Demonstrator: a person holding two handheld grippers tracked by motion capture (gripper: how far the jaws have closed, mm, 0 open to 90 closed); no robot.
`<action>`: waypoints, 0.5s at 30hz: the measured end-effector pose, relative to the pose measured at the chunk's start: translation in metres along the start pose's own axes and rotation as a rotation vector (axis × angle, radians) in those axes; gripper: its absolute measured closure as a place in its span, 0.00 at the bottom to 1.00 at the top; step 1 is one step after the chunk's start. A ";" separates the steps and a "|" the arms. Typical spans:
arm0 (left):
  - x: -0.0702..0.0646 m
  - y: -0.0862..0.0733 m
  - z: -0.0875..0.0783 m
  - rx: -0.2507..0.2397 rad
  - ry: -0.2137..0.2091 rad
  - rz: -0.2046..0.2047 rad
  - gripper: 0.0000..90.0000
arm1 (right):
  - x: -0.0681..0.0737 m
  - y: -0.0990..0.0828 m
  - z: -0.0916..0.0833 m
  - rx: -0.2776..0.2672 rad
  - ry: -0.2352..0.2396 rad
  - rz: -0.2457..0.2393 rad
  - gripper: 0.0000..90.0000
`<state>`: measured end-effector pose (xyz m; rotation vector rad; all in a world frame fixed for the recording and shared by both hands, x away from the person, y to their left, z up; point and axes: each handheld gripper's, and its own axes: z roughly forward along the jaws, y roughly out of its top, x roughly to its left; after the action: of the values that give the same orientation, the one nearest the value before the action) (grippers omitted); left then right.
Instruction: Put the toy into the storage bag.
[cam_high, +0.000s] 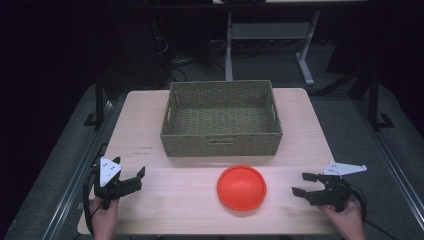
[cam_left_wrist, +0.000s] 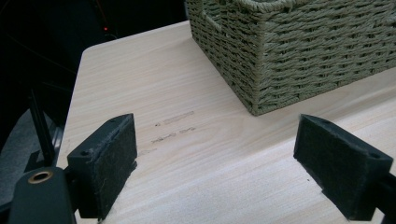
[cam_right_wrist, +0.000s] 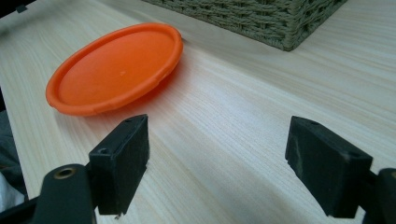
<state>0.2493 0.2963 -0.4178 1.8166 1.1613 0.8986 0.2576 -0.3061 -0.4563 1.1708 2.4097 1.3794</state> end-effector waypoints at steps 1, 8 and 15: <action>-0.001 0.000 0.001 -0.002 0.000 0.001 0.14 | 0.000 0.000 0.001 0.000 0.002 0.000 0.23; -0.004 0.001 0.002 0.001 -0.028 0.013 0.14 | 0.004 0.004 0.005 0.012 0.010 -0.005 0.23; -0.008 0.002 0.000 -0.006 -0.037 0.035 0.14 | 0.021 0.016 0.016 0.032 0.030 -0.039 0.22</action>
<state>0.2472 0.2880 -0.4171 1.8463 1.1051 0.8837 0.2596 -0.2767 -0.4481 1.1127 2.4700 1.3616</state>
